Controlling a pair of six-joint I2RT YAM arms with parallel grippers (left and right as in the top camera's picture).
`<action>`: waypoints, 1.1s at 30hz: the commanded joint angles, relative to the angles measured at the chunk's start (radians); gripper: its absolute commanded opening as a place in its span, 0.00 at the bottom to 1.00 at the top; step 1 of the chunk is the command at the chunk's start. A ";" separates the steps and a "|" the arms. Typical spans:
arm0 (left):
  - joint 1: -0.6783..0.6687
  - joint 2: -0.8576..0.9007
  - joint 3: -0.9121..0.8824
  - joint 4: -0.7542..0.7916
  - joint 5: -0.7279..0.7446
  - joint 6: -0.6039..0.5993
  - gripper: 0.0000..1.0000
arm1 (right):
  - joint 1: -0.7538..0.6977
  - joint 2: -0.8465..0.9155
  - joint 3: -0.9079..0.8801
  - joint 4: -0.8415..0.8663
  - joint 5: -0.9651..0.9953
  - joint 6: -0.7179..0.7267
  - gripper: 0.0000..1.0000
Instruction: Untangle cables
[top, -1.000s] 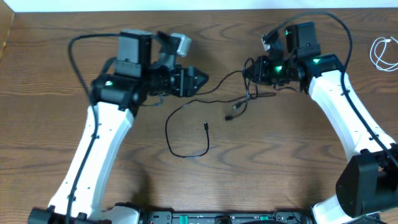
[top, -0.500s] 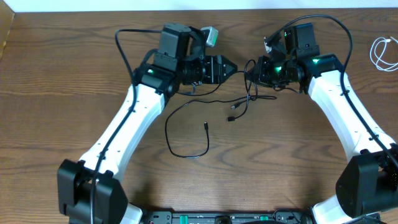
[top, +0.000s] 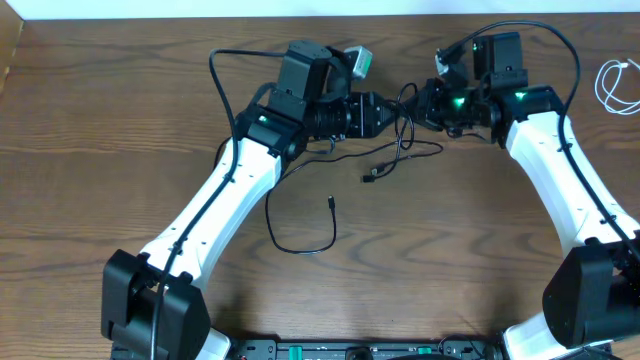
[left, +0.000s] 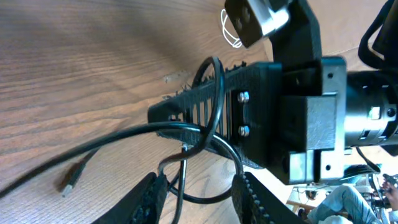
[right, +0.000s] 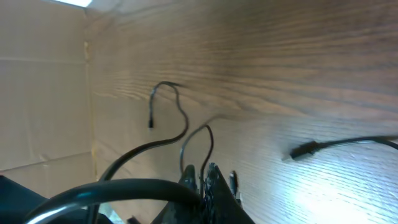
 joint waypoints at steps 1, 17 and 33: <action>-0.014 0.007 0.007 0.001 -0.019 -0.002 0.39 | -0.001 -0.001 0.013 0.016 -0.069 0.040 0.01; -0.039 0.013 0.007 0.005 -0.246 -0.033 0.38 | -0.002 -0.001 0.013 0.030 -0.148 0.027 0.01; -0.040 0.040 0.006 0.065 -0.253 -0.043 0.39 | 0.014 -0.001 0.013 0.101 -0.274 0.016 0.01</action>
